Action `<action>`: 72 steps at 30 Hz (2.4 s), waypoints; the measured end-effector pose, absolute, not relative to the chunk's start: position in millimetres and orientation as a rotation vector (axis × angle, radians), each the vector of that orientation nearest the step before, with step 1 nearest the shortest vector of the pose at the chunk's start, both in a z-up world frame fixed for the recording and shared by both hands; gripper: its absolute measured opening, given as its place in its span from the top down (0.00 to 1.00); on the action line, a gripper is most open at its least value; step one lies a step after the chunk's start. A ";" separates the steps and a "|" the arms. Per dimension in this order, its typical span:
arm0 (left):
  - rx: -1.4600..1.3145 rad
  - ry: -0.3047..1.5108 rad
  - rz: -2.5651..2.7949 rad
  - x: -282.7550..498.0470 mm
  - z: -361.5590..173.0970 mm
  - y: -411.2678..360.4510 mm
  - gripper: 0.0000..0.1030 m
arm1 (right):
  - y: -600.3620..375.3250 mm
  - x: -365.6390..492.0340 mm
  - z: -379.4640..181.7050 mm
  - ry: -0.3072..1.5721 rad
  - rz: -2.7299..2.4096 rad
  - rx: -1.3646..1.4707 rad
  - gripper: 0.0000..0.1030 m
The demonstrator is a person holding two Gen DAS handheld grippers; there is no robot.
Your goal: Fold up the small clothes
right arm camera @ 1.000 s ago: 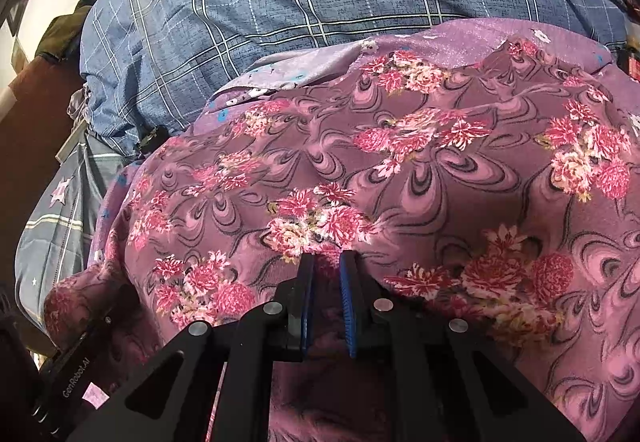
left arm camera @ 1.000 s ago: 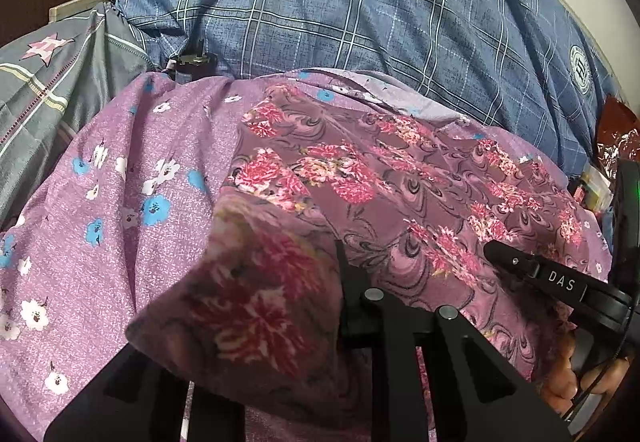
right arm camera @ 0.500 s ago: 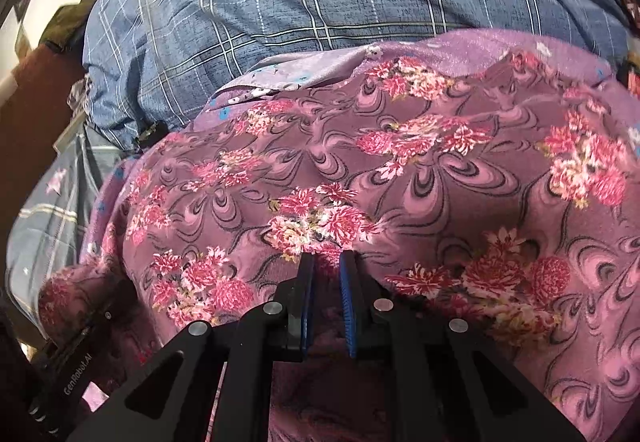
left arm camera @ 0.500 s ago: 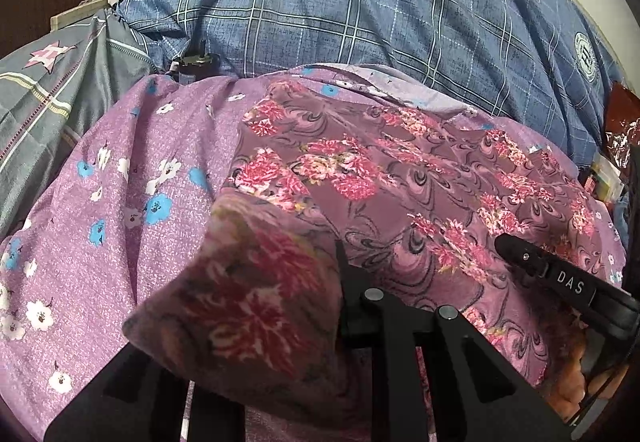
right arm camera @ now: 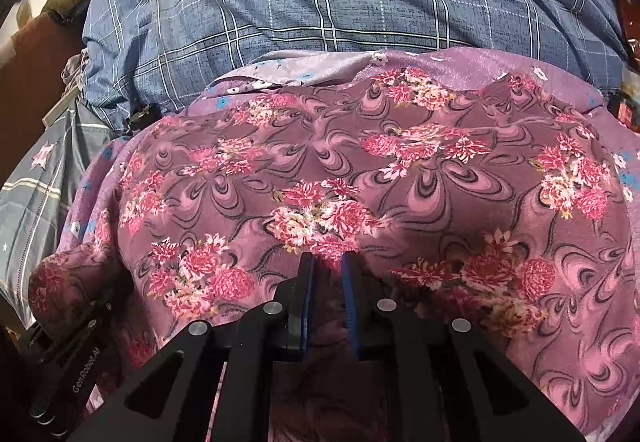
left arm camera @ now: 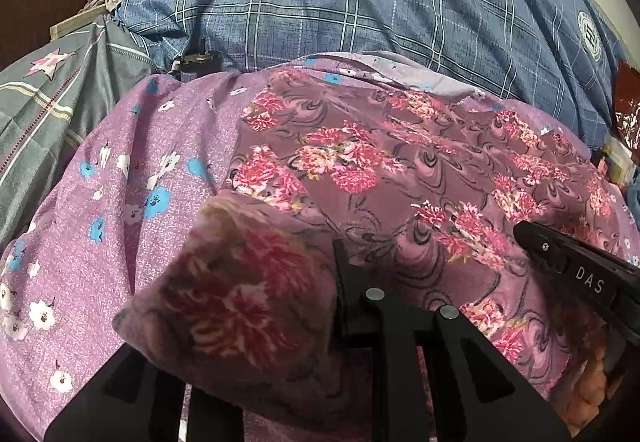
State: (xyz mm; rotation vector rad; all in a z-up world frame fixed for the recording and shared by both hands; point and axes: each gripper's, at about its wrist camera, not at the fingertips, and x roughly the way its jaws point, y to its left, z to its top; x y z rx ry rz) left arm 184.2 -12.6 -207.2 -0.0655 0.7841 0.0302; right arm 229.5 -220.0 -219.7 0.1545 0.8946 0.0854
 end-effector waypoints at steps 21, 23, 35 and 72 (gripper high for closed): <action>-0.052 0.780 0.059 186.6 -210.3 -10.8 0.67 | -218.4 229.2 -219.6 0.892 0.080 0.139 0.85; -0.048 0.779 0.061 186.6 -210.3 -10.7 0.67 | -218.3 229.3 -219.6 0.891 0.078 0.137 0.85; -0.041 0.775 0.064 186.5 -210.7 -12.7 0.67 | -217.1 229.1 -219.7 0.889 0.075 0.124 0.85; -0.190 0.793 -0.016 201.2 -203.9 3.3 0.77 | -407.1 290.0 -190.8 0.786 -0.055 0.561 0.54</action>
